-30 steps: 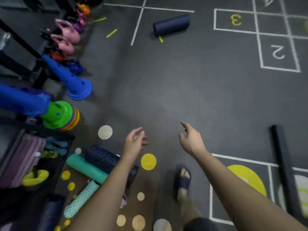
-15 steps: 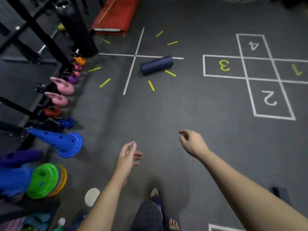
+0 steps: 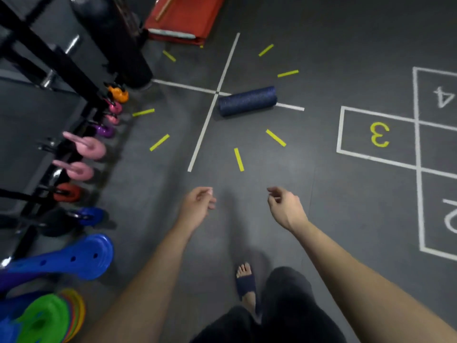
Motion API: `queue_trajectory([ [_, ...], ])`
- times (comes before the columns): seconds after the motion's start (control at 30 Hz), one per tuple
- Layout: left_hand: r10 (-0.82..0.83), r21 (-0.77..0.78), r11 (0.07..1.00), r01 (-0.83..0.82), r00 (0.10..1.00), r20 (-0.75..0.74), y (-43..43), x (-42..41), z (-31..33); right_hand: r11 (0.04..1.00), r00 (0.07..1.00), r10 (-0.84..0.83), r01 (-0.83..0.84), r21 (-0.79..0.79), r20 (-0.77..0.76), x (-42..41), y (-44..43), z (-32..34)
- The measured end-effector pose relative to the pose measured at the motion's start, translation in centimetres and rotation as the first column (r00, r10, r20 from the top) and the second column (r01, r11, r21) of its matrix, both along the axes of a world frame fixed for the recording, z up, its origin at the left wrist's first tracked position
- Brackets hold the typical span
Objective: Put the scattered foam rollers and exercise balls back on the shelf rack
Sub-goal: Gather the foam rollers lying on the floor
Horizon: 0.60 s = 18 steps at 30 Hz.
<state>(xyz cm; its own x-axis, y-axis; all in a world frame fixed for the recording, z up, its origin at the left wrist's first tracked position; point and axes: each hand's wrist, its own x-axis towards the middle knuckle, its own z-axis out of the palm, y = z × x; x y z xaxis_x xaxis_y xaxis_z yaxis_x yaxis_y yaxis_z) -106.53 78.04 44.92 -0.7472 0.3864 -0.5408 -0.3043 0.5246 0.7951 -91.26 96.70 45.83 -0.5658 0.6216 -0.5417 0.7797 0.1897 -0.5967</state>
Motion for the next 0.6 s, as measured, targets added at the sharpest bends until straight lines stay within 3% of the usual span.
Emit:
queue_trajectory([
  [0.1, 0.021, 0.003, 1.000, -0.021, 0.999, 0.044, 7.6, -7.7, 0.9, 0.999, 0.999, -0.037, 0.037, 0.013, -0.014, -6.2, 8.0, 0.7],
  [0.23, 0.084, -0.056, 0.995, -0.082, 0.996, 0.021, 18.3, -19.7, -2.8, 0.993, 0.994, -0.105, 0.105, 0.055, -0.011, -16.7, 19.2, -2.3],
  [0.33, 0.134, -0.107, 0.986, -0.128, 0.990, 0.054, 25.4, -28.0, -6.3, 0.999, 0.998, -0.039, 0.037, 0.022, 0.050, -25.6, 27.2, -5.8],
  [0.5, 0.184, -0.159, 0.974, -0.163, 0.975, 0.124, 34.7, -40.0, -7.5, 0.969, 0.957, 0.235, -0.243, 0.030, 0.172, -37.8, 38.4, -7.2],
  [0.6, 0.257, -0.096, 0.965, -0.245, 0.955, 0.150, 39.6, -47.6, -5.5, 0.976, 0.950, 0.206, -0.217, 0.023, 0.233, -46.0, 44.8, -6.5],
])
